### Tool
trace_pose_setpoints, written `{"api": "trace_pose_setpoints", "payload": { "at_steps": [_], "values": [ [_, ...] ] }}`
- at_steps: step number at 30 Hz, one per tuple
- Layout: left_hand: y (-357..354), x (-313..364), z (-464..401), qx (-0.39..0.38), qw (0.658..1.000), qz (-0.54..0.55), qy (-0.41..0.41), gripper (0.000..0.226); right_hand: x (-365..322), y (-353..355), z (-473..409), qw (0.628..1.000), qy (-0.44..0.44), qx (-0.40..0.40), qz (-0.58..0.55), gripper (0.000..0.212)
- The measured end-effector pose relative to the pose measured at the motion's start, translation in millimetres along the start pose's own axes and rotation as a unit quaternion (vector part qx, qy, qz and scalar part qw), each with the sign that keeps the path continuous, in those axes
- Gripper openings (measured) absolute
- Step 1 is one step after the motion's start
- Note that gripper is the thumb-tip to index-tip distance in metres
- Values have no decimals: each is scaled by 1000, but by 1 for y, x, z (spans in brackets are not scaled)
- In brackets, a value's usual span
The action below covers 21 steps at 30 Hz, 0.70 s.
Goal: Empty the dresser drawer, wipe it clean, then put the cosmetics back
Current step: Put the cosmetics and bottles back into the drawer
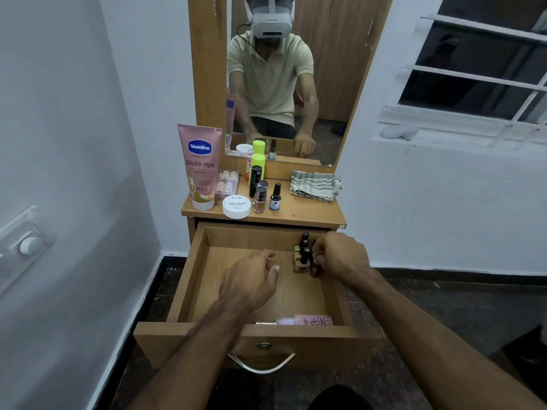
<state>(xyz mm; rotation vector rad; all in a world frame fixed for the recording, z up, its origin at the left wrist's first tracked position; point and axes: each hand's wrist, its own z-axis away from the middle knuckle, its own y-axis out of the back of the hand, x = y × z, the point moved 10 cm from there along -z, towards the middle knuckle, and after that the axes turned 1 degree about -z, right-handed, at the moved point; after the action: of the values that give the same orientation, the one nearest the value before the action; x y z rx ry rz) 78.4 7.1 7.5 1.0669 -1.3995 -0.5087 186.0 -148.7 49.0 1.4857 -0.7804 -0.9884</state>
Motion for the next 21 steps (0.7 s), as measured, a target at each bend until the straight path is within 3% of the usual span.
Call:
{"api": "trace_pose_setpoints", "payload": {
  "at_steps": [4,7,13,17,21],
  "values": [
    [0,0,-1,0,1000,9,4,39,-24,20,-2,998,37,59,7,13],
    [1,-1,-1,4,1000,18,6,37,-69,46,-3,984,119,120,-50,31],
    [4,0,2,-1,999,31,16,39,-128,50,-30,983,161,84,18,67],
    [9,0,4,13,999,42,19,43,-128,46,-37,987,141,75,17,60],
    [12,4,6,13,997,60,35,50,-121,55,-36,981,137,119,-60,35]
  ]
}}
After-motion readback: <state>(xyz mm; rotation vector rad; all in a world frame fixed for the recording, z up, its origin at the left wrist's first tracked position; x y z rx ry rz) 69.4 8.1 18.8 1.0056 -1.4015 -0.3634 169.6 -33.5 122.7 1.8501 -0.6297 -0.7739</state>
